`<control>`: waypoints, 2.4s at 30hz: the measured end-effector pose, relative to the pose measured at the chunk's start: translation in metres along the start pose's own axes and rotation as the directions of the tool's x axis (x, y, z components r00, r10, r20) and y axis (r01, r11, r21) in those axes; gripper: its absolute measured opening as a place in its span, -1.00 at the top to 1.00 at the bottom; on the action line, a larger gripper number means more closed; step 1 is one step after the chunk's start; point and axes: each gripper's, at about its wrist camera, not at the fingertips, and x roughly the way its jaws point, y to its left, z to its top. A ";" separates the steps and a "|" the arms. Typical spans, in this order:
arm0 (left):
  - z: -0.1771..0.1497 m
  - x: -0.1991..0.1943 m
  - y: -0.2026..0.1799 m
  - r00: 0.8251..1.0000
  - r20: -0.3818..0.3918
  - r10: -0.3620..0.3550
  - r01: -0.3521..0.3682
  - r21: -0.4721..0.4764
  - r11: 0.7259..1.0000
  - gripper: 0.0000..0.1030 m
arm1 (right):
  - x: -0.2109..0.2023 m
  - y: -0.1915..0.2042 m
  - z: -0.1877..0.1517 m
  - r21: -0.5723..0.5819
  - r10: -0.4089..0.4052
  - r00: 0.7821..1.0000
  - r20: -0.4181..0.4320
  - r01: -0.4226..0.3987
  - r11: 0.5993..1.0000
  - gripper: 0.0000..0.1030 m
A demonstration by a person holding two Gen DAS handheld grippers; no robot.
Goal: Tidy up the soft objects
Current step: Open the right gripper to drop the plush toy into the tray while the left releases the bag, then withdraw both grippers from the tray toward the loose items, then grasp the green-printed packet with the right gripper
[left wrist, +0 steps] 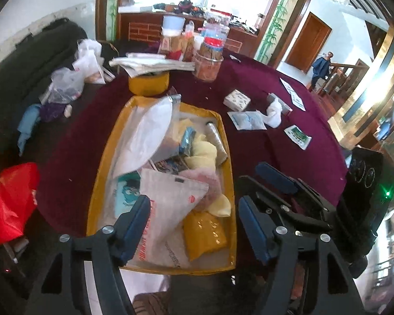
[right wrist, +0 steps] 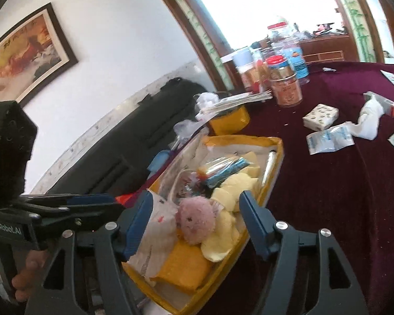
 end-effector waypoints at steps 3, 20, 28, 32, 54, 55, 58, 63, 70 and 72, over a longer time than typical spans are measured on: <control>0.000 -0.003 -0.004 0.998 0.025 0.060 -0.060 0.010 0.998 -0.42 | -0.002 -0.008 0.000 0.039 0.029 1.000 -0.004 -0.029 0.999 -0.31; 0.003 0.012 -0.027 0.993 0.070 0.099 -0.098 -0.027 0.995 -0.49 | -0.017 -0.055 0.004 0.207 0.066 0.998 0.024 -0.069 0.976 -0.46; 0.008 0.027 -0.047 1.000 0.019 0.002 -0.001 -0.046 0.999 -0.50 | -0.041 -0.079 0.020 0.170 0.032 0.999 0.028 -0.036 0.985 -0.46; 0.009 0.034 -0.061 0.999 0.012 -0.030 0.030 -0.035 0.999 -0.50 | -0.052 -0.101 0.037 0.151 -0.036 0.999 0.006 0.035 0.988 -0.46; 0.018 0.096 -0.121 0.984 -0.103 -0.143 0.140 -0.037 0.989 -0.50 | -0.060 -0.243 0.061 0.338 -0.371 0.928 -0.040 0.362 0.869 -0.46; 0.018 0.098 -0.125 0.984 -0.106 -0.140 0.138 -0.034 0.990 -0.50 | -0.062 -0.246 0.060 0.356 -0.373 0.927 -0.040 0.362 0.862 -0.45; 0.021 0.106 -0.132 0.985 -0.109 -0.130 0.128 -0.024 0.991 -0.50 | -0.075 -0.259 0.059 0.426 -0.392 0.920 -0.014 0.361 0.830 -0.45; 0.022 0.121 -0.135 0.982 -0.140 -0.126 0.122 -0.035 0.992 -0.50 | -0.098 -0.287 0.050 0.565 -0.447 0.895 0.010 0.364 0.741 -0.45; 0.018 0.132 -0.136 0.975 -0.180 -0.133 0.126 -0.047 0.991 -0.50 | -0.106 -0.304 0.048 0.622 -0.448 0.894 0.011 0.344 0.703 -0.45; 0.019 0.130 -0.136 0.976 -0.177 -0.125 0.120 -0.035 0.992 -0.50 | -0.099 -0.306 0.052 0.627 -0.430 0.902 -0.026 0.350 0.696 -0.45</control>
